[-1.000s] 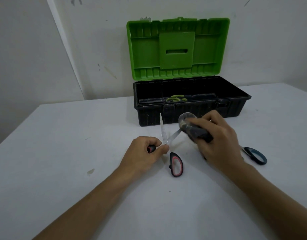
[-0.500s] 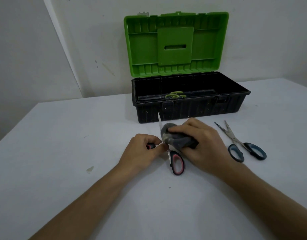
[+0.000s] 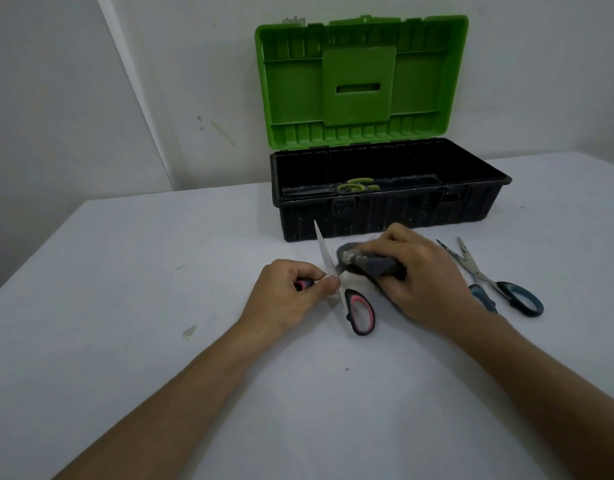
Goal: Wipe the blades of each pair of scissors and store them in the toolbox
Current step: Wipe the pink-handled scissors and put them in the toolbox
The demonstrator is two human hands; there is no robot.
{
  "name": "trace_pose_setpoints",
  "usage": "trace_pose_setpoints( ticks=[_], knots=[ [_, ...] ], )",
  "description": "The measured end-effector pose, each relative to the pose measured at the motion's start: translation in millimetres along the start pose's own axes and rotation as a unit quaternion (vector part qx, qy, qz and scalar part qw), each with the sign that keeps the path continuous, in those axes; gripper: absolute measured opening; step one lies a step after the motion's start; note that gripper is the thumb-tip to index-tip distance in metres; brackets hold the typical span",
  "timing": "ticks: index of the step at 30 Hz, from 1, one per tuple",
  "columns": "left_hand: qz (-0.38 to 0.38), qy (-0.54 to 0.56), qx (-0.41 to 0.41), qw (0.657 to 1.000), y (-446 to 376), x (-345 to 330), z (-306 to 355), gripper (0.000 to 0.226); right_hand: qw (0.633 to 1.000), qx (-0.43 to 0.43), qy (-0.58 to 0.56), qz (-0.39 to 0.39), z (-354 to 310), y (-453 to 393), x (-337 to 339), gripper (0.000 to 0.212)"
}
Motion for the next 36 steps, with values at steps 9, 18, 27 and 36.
trace_pose_setpoints(
  ticks=[9, 18, 27, 36],
  knots=[
    [-0.026, 0.051, 0.043, 0.997, -0.3, -1.0, -0.9, 0.020, 0.996, 0.077, 0.001, -0.046, -13.5, 5.0, 3.5, 0.031],
    [-0.022, 0.066, 0.044, 0.997, 1.0, -0.1, 1.8, 0.017, 0.997, 0.036, 0.039, 0.061, -3.1, -0.8, 26.2, 0.035],
    [0.007, 0.108, 0.015, 0.994, 2.5, 3.4, 5.4, 0.019, 0.988, 0.025, 0.048, 0.145, -0.4, -3.9, 23.7, 0.036],
    [-0.016, 0.129, 0.034, 0.991, 2.5, 2.5, 5.2, 0.021, 0.993, 0.052, 0.029, 0.106, -4.5, -2.5, 12.3, 0.038]
  ],
)
Point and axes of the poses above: each hand's wrist, its own y-axis away from the middle knuckle, its own x-axis out of the back of the hand, z = x × y, the point moved 4 cm from there along -y, towards the middle knuckle, and after that the axes turned 12 degrees about z, right-handed, at the moved point
